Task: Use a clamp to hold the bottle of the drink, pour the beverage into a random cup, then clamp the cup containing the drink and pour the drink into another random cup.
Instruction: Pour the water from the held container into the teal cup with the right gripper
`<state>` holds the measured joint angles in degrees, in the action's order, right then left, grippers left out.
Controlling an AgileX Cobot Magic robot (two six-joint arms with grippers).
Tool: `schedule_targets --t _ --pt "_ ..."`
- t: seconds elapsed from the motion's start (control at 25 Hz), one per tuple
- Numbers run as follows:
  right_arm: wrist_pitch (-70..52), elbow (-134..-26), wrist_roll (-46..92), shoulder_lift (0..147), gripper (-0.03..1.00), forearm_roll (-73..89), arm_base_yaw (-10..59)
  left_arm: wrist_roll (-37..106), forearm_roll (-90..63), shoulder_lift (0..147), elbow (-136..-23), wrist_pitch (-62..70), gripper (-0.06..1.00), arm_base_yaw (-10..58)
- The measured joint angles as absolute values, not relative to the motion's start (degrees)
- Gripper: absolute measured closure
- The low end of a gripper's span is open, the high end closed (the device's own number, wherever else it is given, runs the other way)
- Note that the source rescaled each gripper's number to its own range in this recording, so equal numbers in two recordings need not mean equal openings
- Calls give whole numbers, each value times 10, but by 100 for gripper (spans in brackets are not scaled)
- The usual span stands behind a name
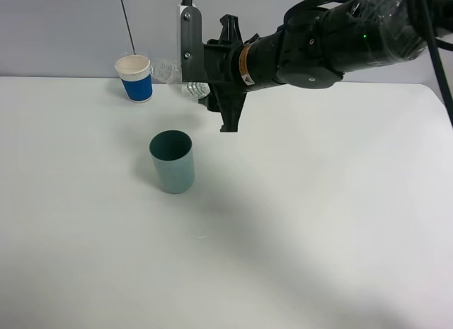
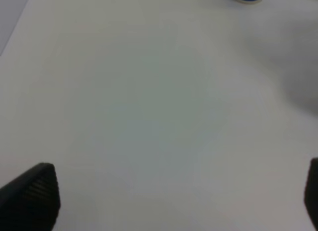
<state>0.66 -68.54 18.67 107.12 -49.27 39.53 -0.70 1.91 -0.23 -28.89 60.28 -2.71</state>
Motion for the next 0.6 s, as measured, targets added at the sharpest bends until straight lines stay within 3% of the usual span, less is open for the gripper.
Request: schedule_targets --t 0.6 --pt "-43 -696 214 1088 97 -633 403 -7 19 -2 -289 603 -5 -27"
